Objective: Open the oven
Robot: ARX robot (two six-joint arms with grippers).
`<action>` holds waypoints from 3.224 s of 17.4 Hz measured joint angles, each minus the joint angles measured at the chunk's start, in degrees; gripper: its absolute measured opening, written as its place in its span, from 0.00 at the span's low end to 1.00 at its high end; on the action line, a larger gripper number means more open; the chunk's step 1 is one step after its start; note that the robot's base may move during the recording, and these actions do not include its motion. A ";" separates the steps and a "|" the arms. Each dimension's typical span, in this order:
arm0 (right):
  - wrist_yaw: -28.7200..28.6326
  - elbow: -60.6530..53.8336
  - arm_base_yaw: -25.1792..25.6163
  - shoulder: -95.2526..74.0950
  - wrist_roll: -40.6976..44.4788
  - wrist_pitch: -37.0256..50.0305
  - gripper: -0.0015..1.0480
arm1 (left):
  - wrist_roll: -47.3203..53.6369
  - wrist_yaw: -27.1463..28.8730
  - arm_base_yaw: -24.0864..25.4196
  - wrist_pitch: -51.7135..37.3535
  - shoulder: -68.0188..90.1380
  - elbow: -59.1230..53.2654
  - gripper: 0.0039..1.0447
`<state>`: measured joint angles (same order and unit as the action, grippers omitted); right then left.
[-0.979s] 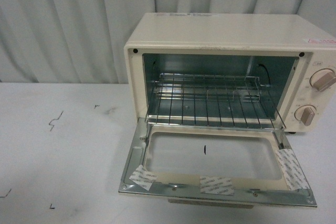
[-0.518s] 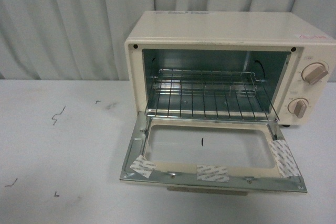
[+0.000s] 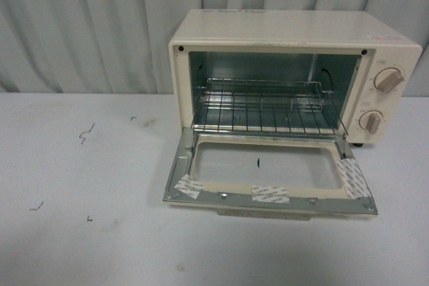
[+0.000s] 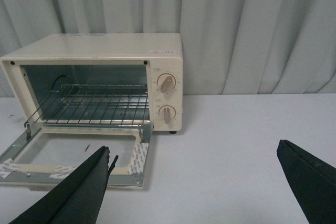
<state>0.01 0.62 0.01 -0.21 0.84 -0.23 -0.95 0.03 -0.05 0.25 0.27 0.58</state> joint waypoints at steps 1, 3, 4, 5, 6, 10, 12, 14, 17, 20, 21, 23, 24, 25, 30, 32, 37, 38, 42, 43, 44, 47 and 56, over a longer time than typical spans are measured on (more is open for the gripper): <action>0.00 0.00 0.00 0.07 0.00 0.17 0.94 | 0.00 -0.02 0.00 -0.17 0.00 0.00 0.94; 0.00 0.00 0.00 0.02 0.00 0.13 0.94 | 0.00 -0.02 0.00 -0.13 0.00 0.00 0.94; 0.00 0.00 0.00 0.02 0.00 -0.02 0.94 | 0.02 -0.02 0.00 -0.07 0.00 0.00 0.94; 0.00 0.00 0.00 0.02 0.00 0.00 0.94 | 0.00 -0.02 0.00 -0.07 0.00 0.00 0.94; 0.00 0.00 0.00 0.02 0.00 0.04 0.94 | 0.02 0.00 0.00 -0.07 0.00 0.00 0.94; 0.00 0.00 0.00 0.02 0.00 0.04 0.94 | 0.02 -0.02 0.00 0.00 0.00 0.00 0.94; -0.02 0.00 0.00 0.02 0.00 0.26 0.94 | 0.00 0.02 0.00 -0.02 0.00 0.00 0.94; 0.00 0.00 0.00 0.02 0.00 0.13 0.94 | 0.00 0.00 0.00 -0.11 0.00 0.00 0.94; 0.02 0.00 0.00 0.02 0.00 0.04 0.94 | 0.02 -0.02 0.00 -0.09 0.00 0.00 0.94; 0.00 0.00 0.00 0.00 0.00 -0.09 0.94 | 0.02 -0.02 0.00 -0.02 0.00 0.00 0.94; -0.02 0.00 0.00 0.00 0.00 0.02 0.94 | 0.00 -0.02 0.00 -0.02 0.00 0.00 0.94; -0.02 0.00 0.00 0.02 0.00 0.11 0.94 | 0.02 -0.02 0.00 -0.09 0.00 0.00 0.94; 0.00 0.00 0.00 0.02 0.00 0.02 0.94 | 0.02 -0.02 0.00 -0.02 0.00 0.00 0.94; 0.00 0.00 0.00 0.00 0.00 0.00 0.94 | 0.02 -0.02 0.00 -0.04 0.00 0.00 0.94; 0.00 0.00 0.00 0.02 0.00 0.04 0.94 | 0.00 -0.02 0.00 -0.07 0.00 0.00 0.94; 0.00 0.00 0.00 0.02 0.00 0.04 0.94 | 0.00 -0.02 0.00 -0.07 0.00 0.00 0.94; 0.00 0.00 0.00 0.02 0.00 0.02 0.94 | 0.00 -0.02 0.00 -0.07 0.00 0.00 0.94; 0.00 0.00 0.00 0.02 0.00 0.04 0.94 | 0.02 -0.02 0.00 -0.07 0.00 0.00 0.94; 0.00 0.00 0.00 0.00 0.00 0.15 0.94 | 0.02 -0.02 0.00 -0.11 0.00 0.00 0.94; 0.11 0.00 0.00 0.00 0.02 0.02 0.94 | 0.02 -0.04 0.00 -0.17 0.00 0.00 0.94; 0.00 0.00 0.00 0.02 0.02 0.07 0.94 | -0.02 0.00 0.00 -0.13 0.00 0.00 0.94; -0.04 0.00 0.00 0.00 0.00 0.00 0.94 | 0.00 0.00 0.00 -0.04 0.00 0.00 0.94; -0.04 0.00 0.00 0.02 0.00 0.04 0.94 | 0.13 -0.04 0.00 -0.09 0.00 0.00 0.94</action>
<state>-0.03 0.62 0.01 -0.19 0.84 -0.19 -0.82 -0.01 -0.05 0.16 0.27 0.58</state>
